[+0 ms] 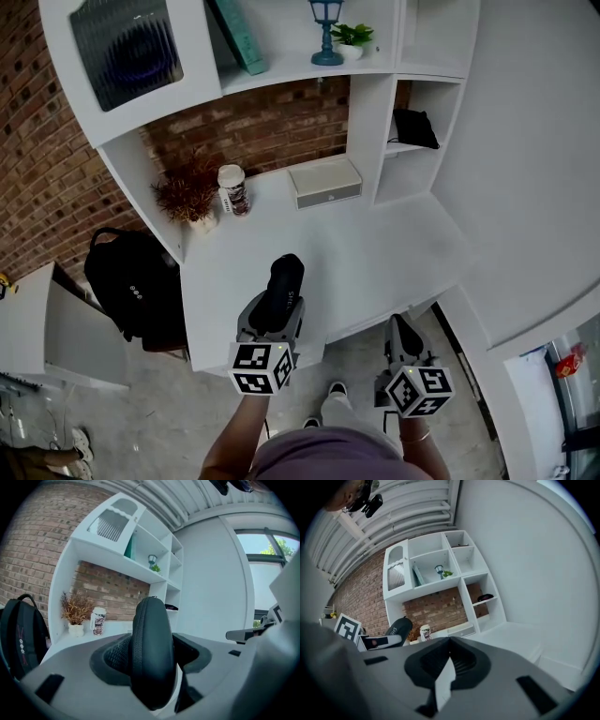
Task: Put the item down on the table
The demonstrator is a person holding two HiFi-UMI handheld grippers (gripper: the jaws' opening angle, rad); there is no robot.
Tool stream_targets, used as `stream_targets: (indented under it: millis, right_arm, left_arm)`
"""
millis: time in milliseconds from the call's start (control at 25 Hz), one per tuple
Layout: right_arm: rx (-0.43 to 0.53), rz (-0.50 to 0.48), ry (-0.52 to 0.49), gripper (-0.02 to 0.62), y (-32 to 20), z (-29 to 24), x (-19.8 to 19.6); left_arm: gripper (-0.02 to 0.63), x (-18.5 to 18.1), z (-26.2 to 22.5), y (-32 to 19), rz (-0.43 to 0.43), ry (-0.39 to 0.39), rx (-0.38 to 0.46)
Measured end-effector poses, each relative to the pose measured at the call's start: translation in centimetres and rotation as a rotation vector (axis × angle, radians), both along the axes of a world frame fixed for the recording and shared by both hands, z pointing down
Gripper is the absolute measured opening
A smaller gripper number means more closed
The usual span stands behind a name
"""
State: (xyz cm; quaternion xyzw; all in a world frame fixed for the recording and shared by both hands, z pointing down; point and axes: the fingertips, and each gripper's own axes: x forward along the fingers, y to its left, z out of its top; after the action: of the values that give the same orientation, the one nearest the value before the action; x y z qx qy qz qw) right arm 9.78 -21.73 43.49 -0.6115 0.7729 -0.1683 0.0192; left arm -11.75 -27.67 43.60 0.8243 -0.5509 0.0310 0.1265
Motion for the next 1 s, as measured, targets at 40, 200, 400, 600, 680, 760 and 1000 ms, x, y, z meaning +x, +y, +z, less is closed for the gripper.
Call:
stream_targets:
  millis: [40, 200, 400, 600, 680, 760, 1000]
  right_arm:
    - [-0.003, -0.003, -0.003, 0.002, -0.5, 0.1, 0.2]
    - [-0.009, -0.019, -0.009, 0.002, -2.5, 0.3, 1.0]
    - [-0.017, -0.031, -0.03, 0.002, -4.2, 0.6, 1.7]
    - [-0.023, -0.035, -0.038, 0.002, -5.3, 0.8, 2.5]
    - [-0.023, -0.033, -0.039, 0.002, -5.6, 0.9, 2.8]
    - [-0.023, -0.032, -0.038, 0.002, -5.9, 0.8, 3.0]
    - [-0.03, -0.025, -0.039, 0.002, -6.6, 1.0, 3.7]
  left_arm:
    - [0.267, 0.2, 0.1, -0.7, -0.005, -0.003, -0.001]
    - [0.267, 0.7, 0.4, -3.2, -0.03, -0.011, -0.002]
    - [0.267, 1.2, 1.3, -6.0, -0.048, -0.029, -0.019]
    - [0.267, 2.0, 3.0, -8.4, -0.053, -0.06, -0.055]
    - [0.267, 2.3, 3.9, -9.2, -0.047, -0.075, -0.073]
    - [0.267, 2.7, 4.9, -10.0, -0.042, -0.091, -0.091]
    - [0.267, 3.9, 8.2, -12.0, -0.026, -0.141, -0.156]
